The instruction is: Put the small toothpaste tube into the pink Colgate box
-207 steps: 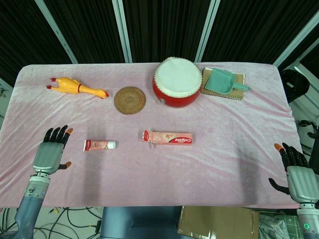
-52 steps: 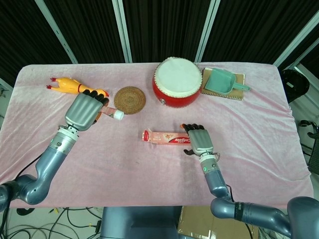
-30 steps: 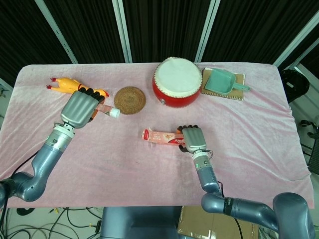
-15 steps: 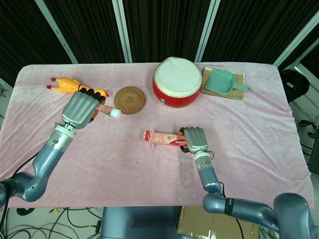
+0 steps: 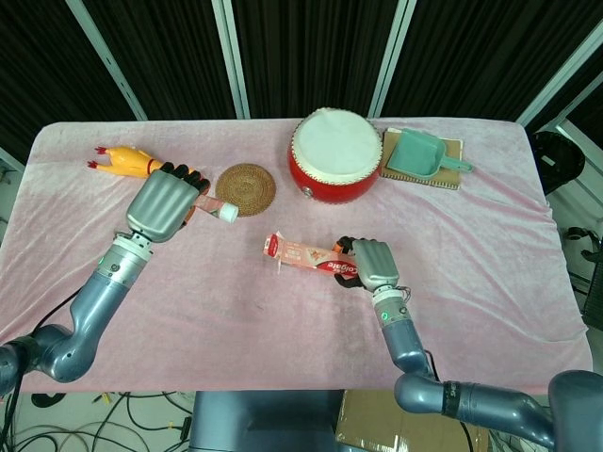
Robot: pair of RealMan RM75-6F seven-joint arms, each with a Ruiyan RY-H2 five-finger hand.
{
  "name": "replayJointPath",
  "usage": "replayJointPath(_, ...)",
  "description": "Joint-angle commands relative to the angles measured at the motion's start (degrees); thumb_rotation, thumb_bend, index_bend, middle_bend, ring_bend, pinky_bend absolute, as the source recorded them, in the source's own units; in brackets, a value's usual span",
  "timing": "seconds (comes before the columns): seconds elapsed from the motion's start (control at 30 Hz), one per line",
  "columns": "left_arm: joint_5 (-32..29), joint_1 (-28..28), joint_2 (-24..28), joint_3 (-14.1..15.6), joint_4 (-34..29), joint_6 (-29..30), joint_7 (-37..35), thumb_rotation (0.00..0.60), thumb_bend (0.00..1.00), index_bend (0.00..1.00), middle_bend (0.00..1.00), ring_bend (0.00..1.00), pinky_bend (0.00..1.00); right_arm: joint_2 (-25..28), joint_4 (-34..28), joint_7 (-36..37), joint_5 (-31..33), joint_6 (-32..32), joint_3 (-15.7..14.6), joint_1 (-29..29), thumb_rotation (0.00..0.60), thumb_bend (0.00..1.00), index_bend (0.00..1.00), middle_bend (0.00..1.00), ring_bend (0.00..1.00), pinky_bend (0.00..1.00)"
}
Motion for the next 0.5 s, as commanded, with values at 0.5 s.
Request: replayJointPath(0.5, 1.4, -10.3, 5.8, -0.4, -5.1, -8.0, 13.2, 0.6, 0.42, 0.5, 0.43, 0.34, 0.43, 9.5, -15.7, 1.7, 7.7, 7.1, 4.2, -3.7, 0.6, 0.24, 0.46, 0.45, 0.39, 0.38)
